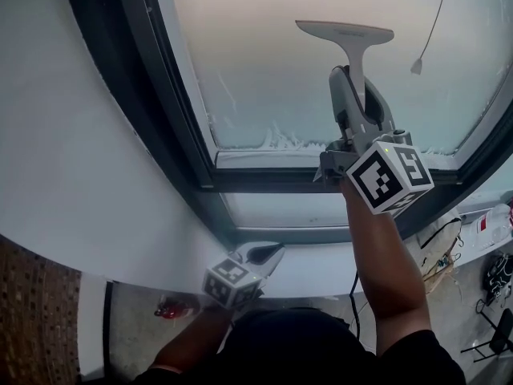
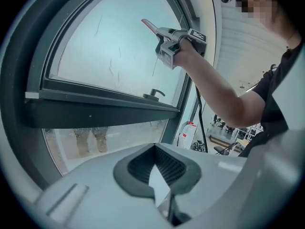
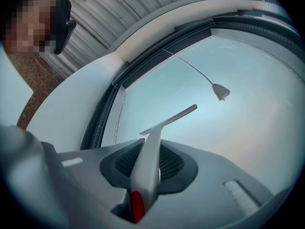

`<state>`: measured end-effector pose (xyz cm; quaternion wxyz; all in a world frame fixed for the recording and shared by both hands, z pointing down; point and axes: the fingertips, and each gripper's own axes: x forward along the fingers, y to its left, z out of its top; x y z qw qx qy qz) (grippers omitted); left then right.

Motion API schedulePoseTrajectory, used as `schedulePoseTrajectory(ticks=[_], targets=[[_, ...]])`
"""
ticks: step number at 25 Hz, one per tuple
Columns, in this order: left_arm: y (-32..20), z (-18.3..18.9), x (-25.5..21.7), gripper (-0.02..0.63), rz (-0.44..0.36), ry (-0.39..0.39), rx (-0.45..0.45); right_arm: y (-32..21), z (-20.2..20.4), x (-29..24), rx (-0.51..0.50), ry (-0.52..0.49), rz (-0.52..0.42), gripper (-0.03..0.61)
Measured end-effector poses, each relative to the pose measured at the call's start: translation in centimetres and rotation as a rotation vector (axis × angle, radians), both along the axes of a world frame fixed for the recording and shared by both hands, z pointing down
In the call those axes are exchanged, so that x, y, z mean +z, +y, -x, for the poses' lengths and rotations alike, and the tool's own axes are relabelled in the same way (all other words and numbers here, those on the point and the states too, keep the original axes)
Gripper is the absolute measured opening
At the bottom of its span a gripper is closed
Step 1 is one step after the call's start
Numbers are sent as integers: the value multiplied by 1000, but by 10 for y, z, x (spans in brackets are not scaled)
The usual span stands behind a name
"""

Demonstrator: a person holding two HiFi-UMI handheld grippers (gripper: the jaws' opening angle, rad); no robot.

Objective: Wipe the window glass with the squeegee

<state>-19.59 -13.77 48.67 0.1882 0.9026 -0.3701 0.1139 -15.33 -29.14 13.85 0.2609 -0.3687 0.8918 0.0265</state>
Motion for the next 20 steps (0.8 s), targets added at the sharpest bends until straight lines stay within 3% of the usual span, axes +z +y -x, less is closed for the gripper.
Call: schedulePoseTrajectory(ticks=[12,20], targets=[[6,4,4,0,10,-7,12,3,6,75,-10,23,119,97],[9,8,9,0,16,-8,22,1,6,139,-12,-5,260,97]])
